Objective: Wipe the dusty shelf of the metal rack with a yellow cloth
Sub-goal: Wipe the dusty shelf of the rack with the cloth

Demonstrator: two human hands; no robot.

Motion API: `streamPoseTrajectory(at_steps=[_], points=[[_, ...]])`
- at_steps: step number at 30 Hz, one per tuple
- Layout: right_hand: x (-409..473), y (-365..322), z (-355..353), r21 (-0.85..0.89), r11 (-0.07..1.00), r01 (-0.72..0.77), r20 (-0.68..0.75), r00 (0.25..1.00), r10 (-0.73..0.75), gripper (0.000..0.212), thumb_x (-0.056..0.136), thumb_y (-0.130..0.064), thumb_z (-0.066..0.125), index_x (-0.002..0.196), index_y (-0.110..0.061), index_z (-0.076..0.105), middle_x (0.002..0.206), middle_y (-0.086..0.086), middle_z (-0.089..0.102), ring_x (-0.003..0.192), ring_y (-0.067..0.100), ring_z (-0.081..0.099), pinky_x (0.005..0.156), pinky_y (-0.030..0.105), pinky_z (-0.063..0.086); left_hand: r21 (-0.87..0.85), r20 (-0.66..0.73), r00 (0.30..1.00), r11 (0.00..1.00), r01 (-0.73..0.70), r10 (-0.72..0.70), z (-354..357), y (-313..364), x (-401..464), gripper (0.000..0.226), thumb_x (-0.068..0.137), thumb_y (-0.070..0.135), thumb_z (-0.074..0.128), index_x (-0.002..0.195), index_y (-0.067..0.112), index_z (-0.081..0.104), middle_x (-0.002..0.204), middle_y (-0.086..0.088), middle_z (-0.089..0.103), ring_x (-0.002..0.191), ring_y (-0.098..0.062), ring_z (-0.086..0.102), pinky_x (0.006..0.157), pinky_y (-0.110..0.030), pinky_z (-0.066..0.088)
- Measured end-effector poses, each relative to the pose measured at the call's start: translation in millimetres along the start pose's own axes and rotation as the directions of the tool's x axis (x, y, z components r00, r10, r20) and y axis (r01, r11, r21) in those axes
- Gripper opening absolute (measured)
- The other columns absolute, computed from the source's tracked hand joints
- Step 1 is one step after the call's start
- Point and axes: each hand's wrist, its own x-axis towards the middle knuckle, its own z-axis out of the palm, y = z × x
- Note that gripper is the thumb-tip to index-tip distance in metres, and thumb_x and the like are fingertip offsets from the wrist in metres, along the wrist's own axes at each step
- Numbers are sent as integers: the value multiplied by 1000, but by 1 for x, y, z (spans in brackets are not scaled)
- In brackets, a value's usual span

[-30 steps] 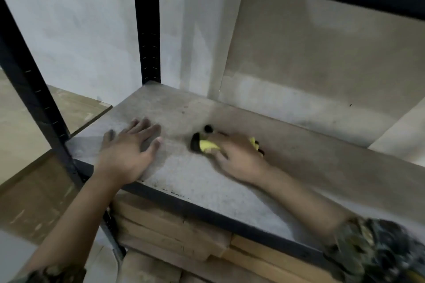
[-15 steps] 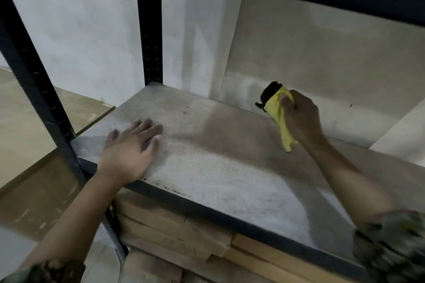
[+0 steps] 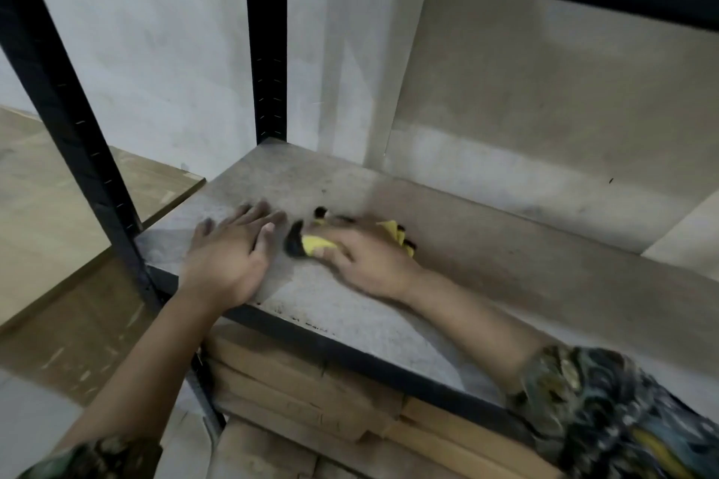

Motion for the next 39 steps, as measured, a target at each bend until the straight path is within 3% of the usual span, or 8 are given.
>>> streamPoseTrajectory(at_steps=[6, 9, 11, 14, 17, 21, 24, 39], points=[[-68, -33, -1, 188, 955, 230, 153, 954, -259, 35, 94, -26, 48, 128, -21, 54, 136, -1, 54, 133, 12, 41, 110, 32, 28, 1, 12, 1000, 1000, -6, 6, -2, 2, -2, 62, 86, 47, 7, 137, 37, 39, 153, 13, 25, 142, -4, 12, 115, -44, 9], [-88, -41, -18, 384, 922, 44, 110, 990, -93, 21, 91, -33, 48, 104, -31, 64, 101, -7, 70, 95, 5, 63, 80, 25, 47, 0, 31, 999, 1000, -18, 18, -5, 4, -3, 63, 86, 47, 6, 139, 36, 38, 154, 11, 23, 143, -6, 11, 115, -44, 8], [-86, -33, -39, 501, 858, -114, -55, 985, 163, 18, 89, -38, 47, 84, -31, 63, 77, -14, 64, 70, 1, 56, 61, 14, 40, -3, 41, 998, 999, -40, 40, -8, 3, -4, 62, 86, 49, 7, 139, 36, 36, 154, 10, 23, 143, -7, 11, 114, -46, 9], [-68, 10, -75, 489, 794, -361, -388, 726, 568, 27, 96, -32, 46, 87, -13, 63, 84, 2, 62, 71, 14, 54, 54, 18, 34, 25, 3, 999, 999, -34, 34, -16, -6, -7, 67, 83, 61, 9, 141, 36, 32, 155, 8, 21, 143, -10, 13, 115, -48, 9], [-45, 57, -91, 432, 805, -406, -600, 536, 593, 31, 96, -29, 45, 112, -8, 62, 108, 13, 65, 102, 29, 60, 74, 23, 37, 91, -15, 1000, 996, 19, -18, -22, -23, -10, 76, 79, 69, 11, 144, 34, 28, 156, 5, 17, 144, -15, 10, 115, -46, 8], [-4, 109, -49, 58, 778, -626, -425, 689, 586, 38, 94, -34, 37, 119, -13, 56, 123, 18, 60, 112, 36, 54, 90, 38, 39, 175, 54, 997, 984, 45, -55, -18, -36, -13, 85, 70, 74, 2, 146, 38, 17, 158, 6, 7, 145, -14, 2, 116, -44, 2], [38, 101, -20, -6, 741, -671, -397, 682, 615, 34, 97, -31, 37, 119, -13, 55, 122, 17, 58, 113, 37, 51, 94, 45, 37, 199, 39, 998, 979, 48, -57, -14, -35, -11, 84, 68, 73, -2, 145, 42, 9, 158, 8, 1, 145, -12, 0, 115, -42, 3], [179, 7, 23, 149, 985, -90, -167, 979, 115, 30, 94, -34, 47, 111, -15, 63, 108, 12, 67, 101, 29, 58, 73, 29, 35, 121, -104, 994, 992, 39, -26, -9, -38, -13, 75, 78, 53, -6, 145, 35, 22, 156, 7, 14, 144, -11, 10, 115, -37, 10]])
